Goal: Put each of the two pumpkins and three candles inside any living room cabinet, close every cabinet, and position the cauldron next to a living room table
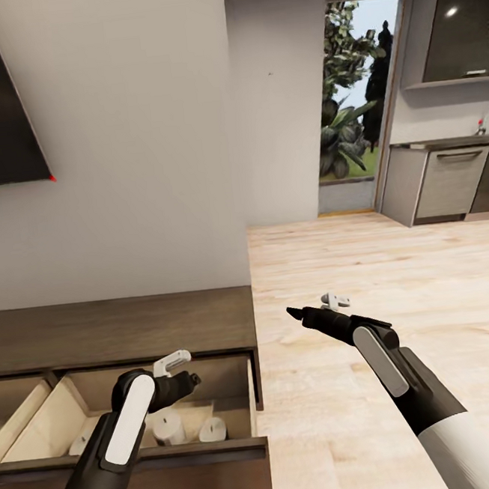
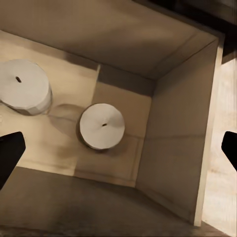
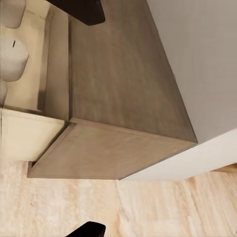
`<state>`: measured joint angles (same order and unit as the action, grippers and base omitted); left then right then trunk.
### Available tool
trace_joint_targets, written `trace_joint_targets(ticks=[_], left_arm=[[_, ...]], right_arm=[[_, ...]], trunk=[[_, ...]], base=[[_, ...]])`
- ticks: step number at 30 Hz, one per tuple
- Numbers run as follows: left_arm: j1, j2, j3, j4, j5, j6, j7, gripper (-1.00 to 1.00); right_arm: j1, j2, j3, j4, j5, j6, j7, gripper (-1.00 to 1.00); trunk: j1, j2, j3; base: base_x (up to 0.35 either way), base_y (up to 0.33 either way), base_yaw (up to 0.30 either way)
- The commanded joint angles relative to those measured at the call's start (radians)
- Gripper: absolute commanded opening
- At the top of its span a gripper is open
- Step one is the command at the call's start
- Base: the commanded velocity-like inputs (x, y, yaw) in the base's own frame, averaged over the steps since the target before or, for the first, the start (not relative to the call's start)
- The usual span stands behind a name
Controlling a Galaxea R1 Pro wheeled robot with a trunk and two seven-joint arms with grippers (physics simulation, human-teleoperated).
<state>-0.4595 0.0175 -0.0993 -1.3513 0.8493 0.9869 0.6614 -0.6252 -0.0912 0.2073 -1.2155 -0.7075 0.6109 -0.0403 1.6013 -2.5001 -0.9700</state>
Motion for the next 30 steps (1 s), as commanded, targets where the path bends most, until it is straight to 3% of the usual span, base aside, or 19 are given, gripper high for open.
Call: trace_joint_targets(ticks=[1,18,30], left_arm=[[-0.001,0.001,-0.002,-0.001,0.009,0.001,0.010,1.00],[0.000,0.002,0.002,-0.002,0.008,0.001,0.010,1.00],[0.002,0.003,0.034,-0.002,0.008,0.002,0.010,1.00]], right_arm=[[-0.001,-0.001,0.001,-0.001,-0.005,0.003,-0.004,1.00],[-0.001,-0.002,0.001,0.002,-0.006,0.003,-0.004,1.00],[-0.001,-0.005,-0.001,0.001,-0.015,0.003,-0.004,1.00]], trunk=[[-0.001,0.000,0.003],[-0.063,0.113,0.057],[-0.101,0.183,0.088]], base=[[-0.210,0.035,0.000],[-0.301,0.123,0.000],[-0.311,0.152,0.000]])
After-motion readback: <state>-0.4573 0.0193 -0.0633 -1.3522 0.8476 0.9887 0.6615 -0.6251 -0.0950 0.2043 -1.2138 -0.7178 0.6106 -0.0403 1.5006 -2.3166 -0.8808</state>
